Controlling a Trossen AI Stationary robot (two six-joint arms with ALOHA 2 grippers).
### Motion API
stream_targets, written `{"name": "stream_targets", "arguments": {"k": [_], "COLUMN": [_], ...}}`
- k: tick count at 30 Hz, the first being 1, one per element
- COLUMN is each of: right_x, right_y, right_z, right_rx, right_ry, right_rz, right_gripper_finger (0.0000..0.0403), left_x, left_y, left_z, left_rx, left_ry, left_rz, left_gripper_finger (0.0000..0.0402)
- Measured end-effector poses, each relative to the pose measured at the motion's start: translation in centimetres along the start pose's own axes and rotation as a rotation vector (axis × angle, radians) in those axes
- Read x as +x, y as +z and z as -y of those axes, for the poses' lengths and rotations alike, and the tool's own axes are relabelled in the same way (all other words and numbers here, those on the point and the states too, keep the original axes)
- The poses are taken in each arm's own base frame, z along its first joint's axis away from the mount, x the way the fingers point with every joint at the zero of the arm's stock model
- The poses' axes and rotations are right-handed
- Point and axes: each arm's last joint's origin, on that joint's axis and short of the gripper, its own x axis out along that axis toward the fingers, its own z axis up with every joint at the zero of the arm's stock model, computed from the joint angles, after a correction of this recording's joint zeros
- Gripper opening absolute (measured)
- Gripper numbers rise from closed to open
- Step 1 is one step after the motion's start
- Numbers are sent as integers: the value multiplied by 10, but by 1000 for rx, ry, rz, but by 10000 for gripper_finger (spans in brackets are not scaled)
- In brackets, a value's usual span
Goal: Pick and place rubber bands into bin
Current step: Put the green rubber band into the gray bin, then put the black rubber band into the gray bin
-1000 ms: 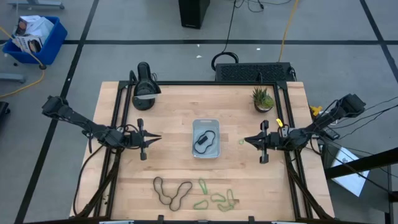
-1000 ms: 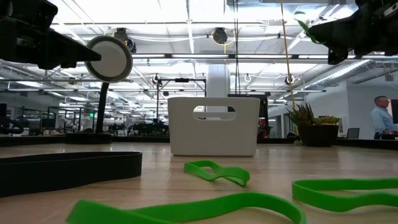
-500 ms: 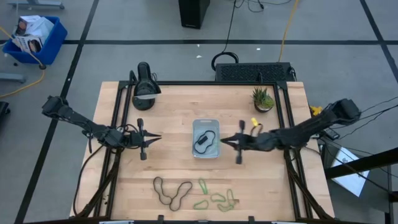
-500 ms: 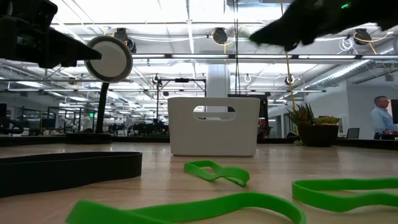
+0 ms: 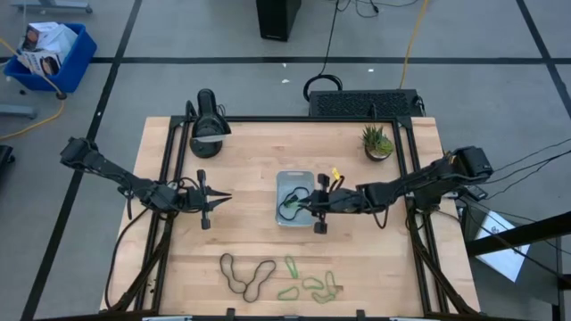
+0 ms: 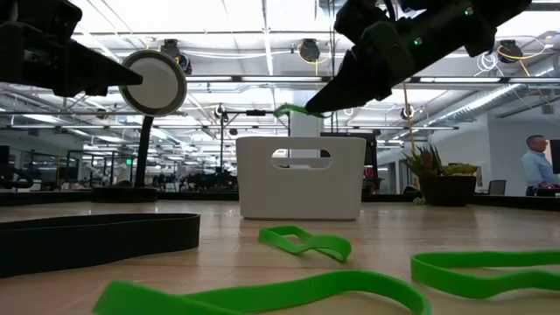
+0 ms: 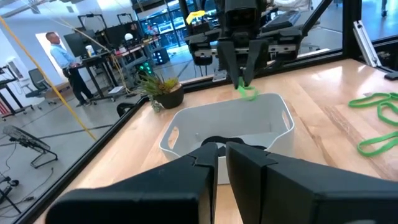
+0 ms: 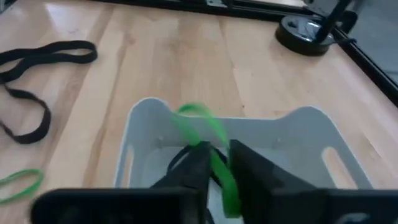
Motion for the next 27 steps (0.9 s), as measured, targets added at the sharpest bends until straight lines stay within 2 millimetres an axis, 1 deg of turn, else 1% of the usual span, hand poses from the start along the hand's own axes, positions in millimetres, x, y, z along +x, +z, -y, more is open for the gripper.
{"name": "stream_targets", "arguments": {"k": [5,8,11,13,15,17,20,24,25,27], "right_x": [0,0,0,-1,-6,-14,-29,-53,-59,-69], "right_y": [0,0,0,1,4,9,16,25,25,23], "right_z": [1,0,1,2,4,6,8,16,19,22], "right_rx": [23,40,45,45,38,9,-24,-53,-66,-85], "right_ry": [-5,-4,-18,-54,-62,-61,-45,47,70,112], "right_rz": [2,3,4,7,9,38,150,301,324,354], "right_gripper_finger": [151,195,221,225,217,193,133,32,17,11], "left_x": [0,0,0,0,0,0,0,0,0,0], "left_y": [0,0,0,0,0,0,0,4,4,5], "left_z": [0,0,0,0,0,0,0,-1,-1,-1], "left_rx": [0,0,0,0,1,1,0,-16,-14,-12], "left_ry": [0,0,0,0,0,0,0,6,7,8], "left_rz": [0,0,0,0,0,-1,4,36,40,42], "left_gripper_finger": [42,42,42,42,42,42,42,42,42,42]}}
